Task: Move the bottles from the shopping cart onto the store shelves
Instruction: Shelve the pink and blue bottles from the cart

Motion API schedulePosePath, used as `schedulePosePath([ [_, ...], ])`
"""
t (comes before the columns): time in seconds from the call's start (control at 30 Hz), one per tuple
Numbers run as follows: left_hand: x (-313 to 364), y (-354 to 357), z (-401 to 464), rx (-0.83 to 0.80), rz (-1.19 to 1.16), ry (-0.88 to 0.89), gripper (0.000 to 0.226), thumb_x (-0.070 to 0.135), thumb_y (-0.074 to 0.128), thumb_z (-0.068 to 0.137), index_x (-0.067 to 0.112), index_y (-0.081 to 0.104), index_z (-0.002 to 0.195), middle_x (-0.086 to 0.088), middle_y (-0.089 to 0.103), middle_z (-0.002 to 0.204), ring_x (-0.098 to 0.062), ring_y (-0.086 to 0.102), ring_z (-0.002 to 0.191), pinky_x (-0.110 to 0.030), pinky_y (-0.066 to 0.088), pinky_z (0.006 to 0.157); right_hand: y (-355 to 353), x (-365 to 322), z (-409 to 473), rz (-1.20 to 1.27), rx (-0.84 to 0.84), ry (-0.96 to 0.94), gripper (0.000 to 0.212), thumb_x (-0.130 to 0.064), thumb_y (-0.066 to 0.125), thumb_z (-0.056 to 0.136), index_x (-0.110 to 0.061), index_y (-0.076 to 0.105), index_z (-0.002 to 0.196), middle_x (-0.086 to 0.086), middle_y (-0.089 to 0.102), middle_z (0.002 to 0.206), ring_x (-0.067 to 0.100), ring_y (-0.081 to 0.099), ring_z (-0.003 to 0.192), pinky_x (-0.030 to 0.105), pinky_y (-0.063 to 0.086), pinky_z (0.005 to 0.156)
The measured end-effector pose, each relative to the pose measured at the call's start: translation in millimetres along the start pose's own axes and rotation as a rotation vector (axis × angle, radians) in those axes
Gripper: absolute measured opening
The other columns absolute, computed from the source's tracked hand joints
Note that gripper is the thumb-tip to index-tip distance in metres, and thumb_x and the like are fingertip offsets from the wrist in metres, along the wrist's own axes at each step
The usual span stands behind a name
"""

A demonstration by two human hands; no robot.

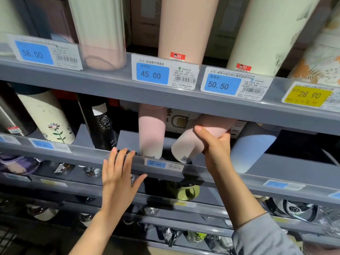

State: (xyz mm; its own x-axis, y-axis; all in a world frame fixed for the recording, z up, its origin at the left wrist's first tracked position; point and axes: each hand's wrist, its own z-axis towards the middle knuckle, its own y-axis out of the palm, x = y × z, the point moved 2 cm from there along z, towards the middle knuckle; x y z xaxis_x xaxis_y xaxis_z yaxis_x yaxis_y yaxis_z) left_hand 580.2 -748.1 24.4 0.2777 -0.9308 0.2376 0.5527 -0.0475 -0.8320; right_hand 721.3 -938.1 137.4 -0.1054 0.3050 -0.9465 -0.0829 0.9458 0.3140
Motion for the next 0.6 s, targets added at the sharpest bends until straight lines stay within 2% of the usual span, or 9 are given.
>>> schedulePosePath([
  [0.07,-1,0,0,0.003,0.005,-0.006,0.065,0.053,0.047,0.085,0.008,0.047,0.132,-0.012,0.049,0.135,-0.035,0.030,0.142,-0.061,0.036,0.107,-4,3,1,-0.134,0.016,-0.021,0.055,-0.009,0.085,0.068,-0.023,0.045,0.103,0.001,0.061,0.101,0.017,0.062,0.092,0.036,0.055,0.078],
  [0.2,-1,2,0,0.020,0.002,0.007,0.065,0.053,0.049,0.084,0.009,0.045,0.132,-0.012,0.049,0.134,-0.035,0.031,0.141,-0.062,0.036,0.106,-9,12,0,-0.317,-0.016,-0.091,0.061,-0.008,0.084,0.068,-0.017,0.039,0.109,-0.005,0.053,0.097,0.004,0.054,0.082,0.015,0.048,0.057],
  [0.27,-2,3,0,0.030,0.002,0.007,0.064,0.053,0.049,0.084,0.010,0.045,0.132,-0.012,0.048,0.134,-0.035,0.031,0.141,-0.062,0.036,0.106,-6,16,1,-0.394,-0.055,-0.077,0.065,-0.011,0.085,0.067,-0.016,0.038,0.111,-0.002,0.053,0.101,0.007,0.055,0.086,0.019,0.049,0.060],
  [0.37,-4,5,0,0.046,0.020,0.015,0.065,0.054,0.048,0.085,0.009,0.044,0.132,-0.013,0.048,0.134,-0.036,0.032,0.140,-0.062,0.037,0.105,-4,20,6,-0.458,-0.070,-0.061,0.075,-0.017,0.090,0.062,-0.009,0.042,0.118,0.008,0.056,0.112,0.020,0.059,0.098,0.031,0.054,0.070],
  [0.43,-6,6,0,0.060,0.046,0.031,0.066,0.055,0.047,0.086,0.009,0.043,0.133,-0.014,0.047,0.135,-0.037,0.033,0.139,-0.061,0.037,0.105,-3,20,9,-0.468,-0.077,-0.069,0.082,-0.024,0.092,0.057,-0.004,0.046,0.122,0.013,0.059,0.114,0.024,0.061,0.101,0.029,0.055,0.065],
  [0.5,-6,7,-1,0.077,0.071,0.048,0.067,0.056,0.047,0.087,0.009,0.042,0.135,-0.014,0.046,0.136,-0.036,0.033,0.139,-0.060,0.037,0.106,-3,17,11,-0.498,-0.079,-0.086,0.070,-0.024,0.091,0.059,-0.006,0.052,0.115,0.011,0.061,0.107,0.020,0.061,0.095,0.023,0.052,0.060],
  [0.57,-7,7,-2,0.097,0.074,0.055,0.067,0.056,0.049,0.087,0.010,0.041,0.135,-0.014,0.046,0.137,-0.036,0.032,0.140,-0.059,0.036,0.106,-3,13,13,-0.532,-0.082,-0.089,0.046,-0.016,0.087,0.066,-0.018,0.053,0.097,0.002,0.059,0.095,0.010,0.058,0.084,0.019,0.047,0.059],
  [0.6,-7,8,-2,0.108,0.063,0.057,0.067,0.056,0.049,0.087,0.011,0.041,0.135,-0.014,0.046,0.137,-0.036,0.031,0.140,-0.059,0.035,0.106,-3,13,15,-0.547,-0.081,-0.095,0.042,-0.013,0.085,0.068,-0.023,0.051,0.090,-0.002,0.057,0.090,0.005,0.055,0.080,0.018,0.046,0.059],
])
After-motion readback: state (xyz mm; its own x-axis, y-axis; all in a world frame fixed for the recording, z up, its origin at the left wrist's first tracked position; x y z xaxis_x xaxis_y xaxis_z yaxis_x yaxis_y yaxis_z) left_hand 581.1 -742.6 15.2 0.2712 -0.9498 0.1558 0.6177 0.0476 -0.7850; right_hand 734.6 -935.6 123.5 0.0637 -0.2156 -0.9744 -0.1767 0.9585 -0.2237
